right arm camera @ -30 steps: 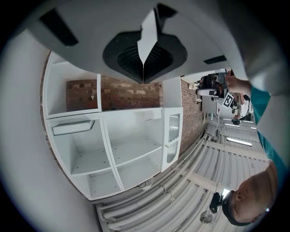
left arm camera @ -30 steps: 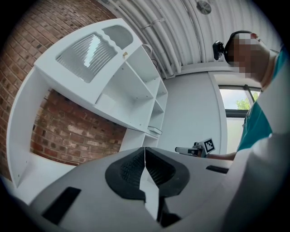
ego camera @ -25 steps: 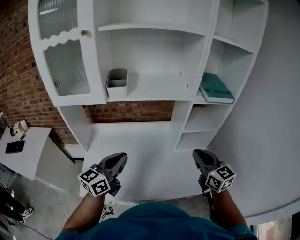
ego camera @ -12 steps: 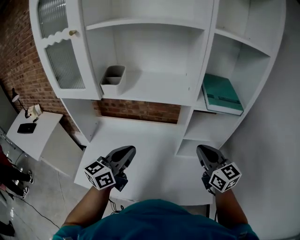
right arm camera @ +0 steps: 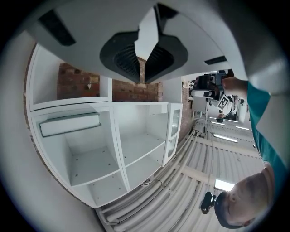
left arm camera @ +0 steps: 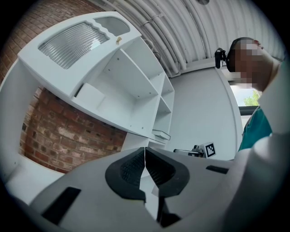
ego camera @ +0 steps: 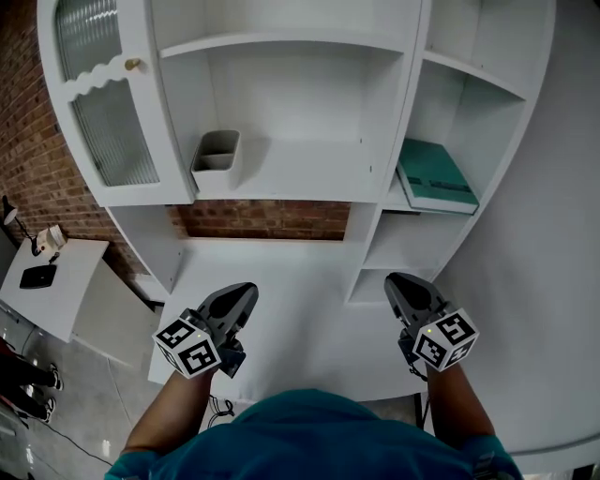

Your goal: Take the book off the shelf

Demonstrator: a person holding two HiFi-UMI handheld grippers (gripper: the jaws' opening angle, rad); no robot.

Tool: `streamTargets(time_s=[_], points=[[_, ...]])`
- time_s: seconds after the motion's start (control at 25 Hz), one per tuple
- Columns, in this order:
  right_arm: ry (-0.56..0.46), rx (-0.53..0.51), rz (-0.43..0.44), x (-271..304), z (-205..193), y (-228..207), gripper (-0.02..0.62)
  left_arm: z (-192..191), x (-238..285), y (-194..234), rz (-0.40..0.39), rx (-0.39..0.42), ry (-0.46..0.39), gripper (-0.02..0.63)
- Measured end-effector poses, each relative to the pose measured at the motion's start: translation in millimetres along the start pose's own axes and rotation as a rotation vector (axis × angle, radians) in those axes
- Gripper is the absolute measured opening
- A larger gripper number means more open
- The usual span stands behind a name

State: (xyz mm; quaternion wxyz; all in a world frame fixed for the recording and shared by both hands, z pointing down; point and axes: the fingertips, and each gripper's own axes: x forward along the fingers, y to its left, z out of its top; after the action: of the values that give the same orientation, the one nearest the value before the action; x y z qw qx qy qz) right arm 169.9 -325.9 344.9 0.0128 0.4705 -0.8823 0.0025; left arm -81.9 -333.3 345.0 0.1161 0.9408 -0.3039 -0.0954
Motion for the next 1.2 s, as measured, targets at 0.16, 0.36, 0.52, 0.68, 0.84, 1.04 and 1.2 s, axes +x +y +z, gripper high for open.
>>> streamTargets(time_s=[0.16,0.36,0.52,0.68,0.84,1.04,1.2], points=[[0.012,-0.098,-0.027,1,11,1,0.078,10,3,1,-0.022,0.012,0.001,0.015],[0.036,-0.263,-0.091,-3,31,-14,0.132,23,19,-4,-0.053,0.013,0.006,0.015],[0.073,-0.430,-0.143,-4,54,-32,0.175,27,40,-15,-0.086,0.037,0.025,0.015],[0.107,-0.579,-0.200,-5,77,-55,0.207,33,63,-27,-0.117,0.053,0.040,0.015],[0.157,-0.712,-0.247,-2,93,-78,0.227,38,87,-40,-0.146,0.076,0.065,0.015],[0.243,-0.896,-0.311,5,101,-115,0.251,47,113,-54,-0.178,0.105,0.070,0.015],[0.319,-1.024,-0.325,17,102,-133,0.264,49,127,-63,-0.194,0.139,0.076,0.015]])
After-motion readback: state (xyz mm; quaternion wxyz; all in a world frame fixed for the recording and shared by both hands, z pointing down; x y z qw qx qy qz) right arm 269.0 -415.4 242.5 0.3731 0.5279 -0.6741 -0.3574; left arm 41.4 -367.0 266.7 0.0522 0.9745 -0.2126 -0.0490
